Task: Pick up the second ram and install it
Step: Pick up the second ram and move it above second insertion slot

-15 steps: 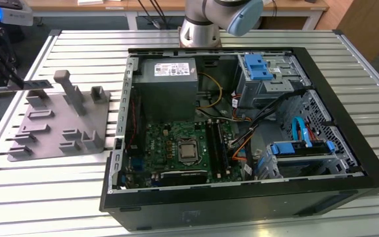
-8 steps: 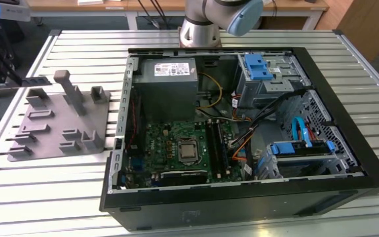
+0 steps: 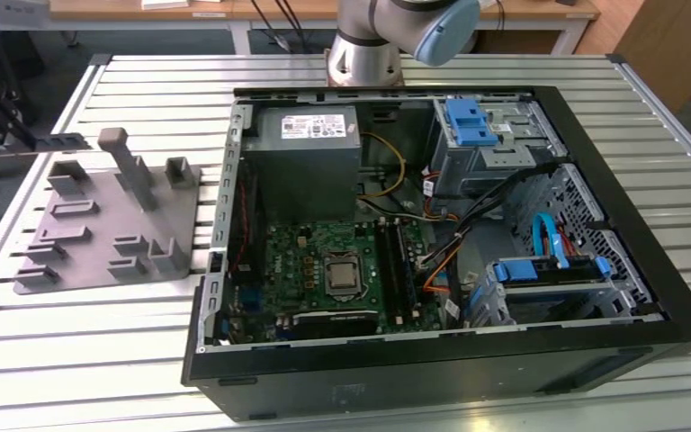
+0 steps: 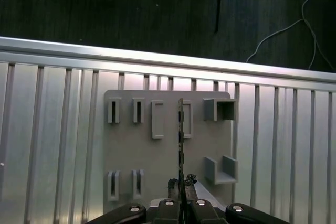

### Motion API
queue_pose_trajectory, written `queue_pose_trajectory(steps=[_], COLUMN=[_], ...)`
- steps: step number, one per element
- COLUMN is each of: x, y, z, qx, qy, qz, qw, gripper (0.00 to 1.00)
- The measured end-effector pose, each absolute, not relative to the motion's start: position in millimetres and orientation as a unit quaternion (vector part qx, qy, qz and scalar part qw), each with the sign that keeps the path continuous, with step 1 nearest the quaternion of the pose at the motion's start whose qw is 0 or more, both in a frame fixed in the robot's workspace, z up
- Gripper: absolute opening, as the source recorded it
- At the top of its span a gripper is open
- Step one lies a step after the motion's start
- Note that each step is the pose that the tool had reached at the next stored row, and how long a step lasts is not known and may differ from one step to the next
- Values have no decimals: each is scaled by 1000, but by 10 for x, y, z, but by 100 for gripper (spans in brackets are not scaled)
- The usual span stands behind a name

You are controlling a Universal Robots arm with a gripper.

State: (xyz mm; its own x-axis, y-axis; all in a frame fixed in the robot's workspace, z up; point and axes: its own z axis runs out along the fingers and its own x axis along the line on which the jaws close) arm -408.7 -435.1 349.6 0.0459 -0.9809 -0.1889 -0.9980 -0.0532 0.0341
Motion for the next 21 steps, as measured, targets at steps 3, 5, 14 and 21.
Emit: queue_pose_trajectory(steps=[3,5,14,21], x=[-4087,-4087,-4087,-4087], y=[-4351,-4351,-4351,-4350], z=[3528,3549,3642,3714], qx=[-721,-721,-721,-721], qy=[686,686,686,685], qz=[81,82,84,86], qw=[54,54,57,58], gripper=[14,14,14,14])
